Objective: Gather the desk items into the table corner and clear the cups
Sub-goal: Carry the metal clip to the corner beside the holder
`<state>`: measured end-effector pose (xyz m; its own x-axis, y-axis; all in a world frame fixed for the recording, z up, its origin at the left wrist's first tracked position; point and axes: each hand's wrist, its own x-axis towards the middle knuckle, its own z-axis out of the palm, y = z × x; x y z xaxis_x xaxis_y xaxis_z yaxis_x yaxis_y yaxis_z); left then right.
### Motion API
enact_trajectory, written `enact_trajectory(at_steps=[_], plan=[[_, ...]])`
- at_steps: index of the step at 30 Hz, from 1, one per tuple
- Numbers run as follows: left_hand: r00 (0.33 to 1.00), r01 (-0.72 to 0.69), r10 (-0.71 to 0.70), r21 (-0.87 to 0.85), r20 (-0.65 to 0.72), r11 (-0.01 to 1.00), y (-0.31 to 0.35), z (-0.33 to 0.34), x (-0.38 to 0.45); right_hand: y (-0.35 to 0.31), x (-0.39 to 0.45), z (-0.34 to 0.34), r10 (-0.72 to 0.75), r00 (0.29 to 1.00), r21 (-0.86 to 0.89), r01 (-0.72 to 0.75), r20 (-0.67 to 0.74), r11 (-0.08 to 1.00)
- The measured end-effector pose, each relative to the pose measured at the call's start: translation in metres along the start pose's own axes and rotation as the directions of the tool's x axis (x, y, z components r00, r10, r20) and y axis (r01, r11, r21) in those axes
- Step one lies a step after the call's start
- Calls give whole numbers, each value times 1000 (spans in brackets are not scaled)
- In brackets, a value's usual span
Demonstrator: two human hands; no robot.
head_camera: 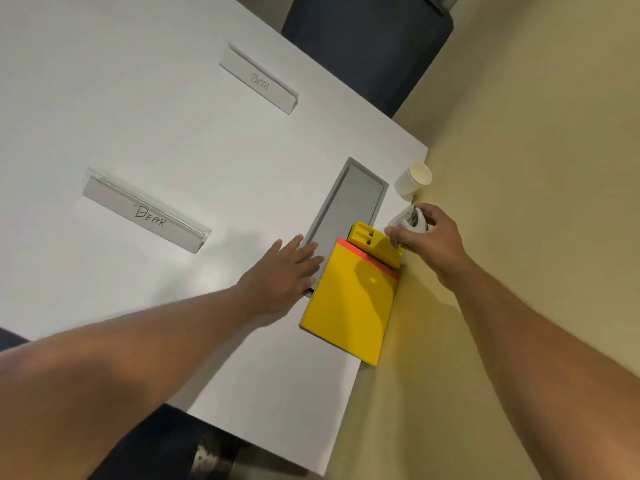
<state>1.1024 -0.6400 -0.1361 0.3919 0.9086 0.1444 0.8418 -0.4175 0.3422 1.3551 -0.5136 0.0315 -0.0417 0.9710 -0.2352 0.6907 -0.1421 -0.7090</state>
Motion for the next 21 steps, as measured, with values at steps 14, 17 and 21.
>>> enact_trajectory(at_steps=[14,17,21], plan=[[996,59,-56,47,-64,997,-11,53,-9,26,123,14,57,991,-217,-29,124,976],[996,56,-51,80,-74,995,-11,53,-8,40,136,14,59,989,-324,-12,134,946],[994,54,-43,107,-101,993,-11,52,-7,53,146,13,11,980,-493,90,199,866]])
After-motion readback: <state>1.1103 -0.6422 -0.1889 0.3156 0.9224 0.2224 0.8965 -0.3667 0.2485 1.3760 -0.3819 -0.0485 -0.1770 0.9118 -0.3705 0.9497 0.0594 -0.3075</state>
